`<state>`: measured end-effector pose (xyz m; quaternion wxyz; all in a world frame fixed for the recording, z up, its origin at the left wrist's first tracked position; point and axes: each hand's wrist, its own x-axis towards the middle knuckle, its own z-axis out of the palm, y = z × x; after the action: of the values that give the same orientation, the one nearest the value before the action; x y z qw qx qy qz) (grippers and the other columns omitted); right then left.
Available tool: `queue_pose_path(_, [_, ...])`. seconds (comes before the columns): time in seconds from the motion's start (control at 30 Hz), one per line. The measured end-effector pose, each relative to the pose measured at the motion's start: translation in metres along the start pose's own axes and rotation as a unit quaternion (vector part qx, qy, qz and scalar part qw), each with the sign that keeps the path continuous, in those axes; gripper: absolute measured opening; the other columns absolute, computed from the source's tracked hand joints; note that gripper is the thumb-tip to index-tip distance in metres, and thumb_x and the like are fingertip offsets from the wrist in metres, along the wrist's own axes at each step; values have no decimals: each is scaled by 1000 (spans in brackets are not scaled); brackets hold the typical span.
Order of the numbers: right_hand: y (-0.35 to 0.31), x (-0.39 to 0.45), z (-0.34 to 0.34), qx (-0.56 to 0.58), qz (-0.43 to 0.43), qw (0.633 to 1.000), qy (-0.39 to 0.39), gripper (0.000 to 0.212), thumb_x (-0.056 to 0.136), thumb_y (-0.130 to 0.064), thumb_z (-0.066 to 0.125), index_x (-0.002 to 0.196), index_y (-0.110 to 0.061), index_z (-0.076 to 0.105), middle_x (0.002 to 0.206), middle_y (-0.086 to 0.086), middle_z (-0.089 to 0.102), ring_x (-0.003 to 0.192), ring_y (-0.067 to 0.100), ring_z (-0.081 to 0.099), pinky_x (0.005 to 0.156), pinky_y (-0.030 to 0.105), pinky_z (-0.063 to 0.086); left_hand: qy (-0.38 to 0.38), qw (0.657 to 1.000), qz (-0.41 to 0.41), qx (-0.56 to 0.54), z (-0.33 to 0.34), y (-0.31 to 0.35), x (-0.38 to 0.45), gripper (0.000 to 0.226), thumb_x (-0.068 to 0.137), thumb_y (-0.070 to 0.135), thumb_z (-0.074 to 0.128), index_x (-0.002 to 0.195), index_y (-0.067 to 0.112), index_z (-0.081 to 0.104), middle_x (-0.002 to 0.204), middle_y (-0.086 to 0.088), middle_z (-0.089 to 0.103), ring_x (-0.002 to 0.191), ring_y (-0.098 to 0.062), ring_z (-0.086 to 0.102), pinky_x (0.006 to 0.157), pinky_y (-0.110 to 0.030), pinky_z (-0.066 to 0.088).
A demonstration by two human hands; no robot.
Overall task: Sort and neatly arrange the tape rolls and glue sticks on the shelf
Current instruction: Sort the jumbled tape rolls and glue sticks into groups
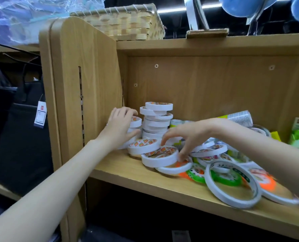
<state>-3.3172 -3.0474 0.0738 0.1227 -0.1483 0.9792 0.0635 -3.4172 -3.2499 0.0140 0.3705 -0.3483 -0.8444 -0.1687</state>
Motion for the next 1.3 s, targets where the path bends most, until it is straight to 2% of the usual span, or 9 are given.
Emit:
queue_pose_path(0.07, [7,-1,2,-51,0,998,47,58,77,-40,72,128,-39,45,145,-11,31,131,15,28,108,38,30,21,992,3,-121,-13,11,-16,24,90,30,56,109,15,56,106,5,54,100,-11,46,94,-27,34])
queue_pose_path(0.17, [22,-13,0,8,27,997,66,60,78,-39,71,129,-42,40,140,-14,35,128,13,32,104,37,33,-207,930,-68,-296,-26,45,-36,45,83,63,45,109,28,54,108,11,60,102,-2,53,89,-23,40])
queue_pose_path(0.33, [24,-17,6,11,32,987,160,50,83,-28,68,128,-30,46,124,-3,50,115,16,46,90,30,37,-305,945,-33,-116,-17,69,-30,83,46,86,41,116,42,43,119,10,56,114,-14,46,96,-31,33])
queue_pose_path(0.47, [25,-26,4,-9,14,957,291,31,88,-12,60,119,-13,60,112,3,62,96,14,52,75,22,32,-316,925,-29,-211,-29,62,-31,35,75,49,69,102,36,51,109,12,57,103,-7,50,84,-12,37])
queue_pose_path(0.63, [33,-53,-2,-43,31,943,328,28,84,-9,64,112,-10,64,110,1,65,97,14,52,77,19,33,-272,922,-21,-275,-48,56,-29,33,84,19,67,109,27,47,88,18,55,75,16,51,65,-7,37])
queue_pose_path(0.77, [36,-66,0,-33,35,936,347,27,82,-9,67,109,-10,64,106,0,65,89,11,45,69,16,26,-167,903,-50,-392,-70,48,-13,35,82,6,67,106,21,46,87,-5,67,71,-6,62,64,-22,51])
queue_pose_path(0.9, [31,-60,-3,-18,25,923,383,26,81,-9,66,107,-9,64,104,2,65,90,11,46,71,16,26,-73,960,-36,-267,-83,34,13,34,86,16,65,106,30,40,105,-1,66,71,1,60,57,-16,42])
queue_pose_path(1.03, [25,-55,-11,2,8,908,420,24,81,-8,67,105,-7,64,88,-6,57,71,1,40,69,18,25,-110,986,-43,-118,-64,10,36,34,89,15,59,115,22,38,130,-14,53,87,-26,61,67,-29,48])
queue_pose_path(1.3, [34,-53,-15,-4,15,916,402,22,84,-14,66,106,-11,64,82,-23,48,68,-12,39,70,1,30,-124,988,-45,74,-4,-22,96,30,92,24,51,119,28,37,110,-7,54,107,-34,48,94,-41,37])
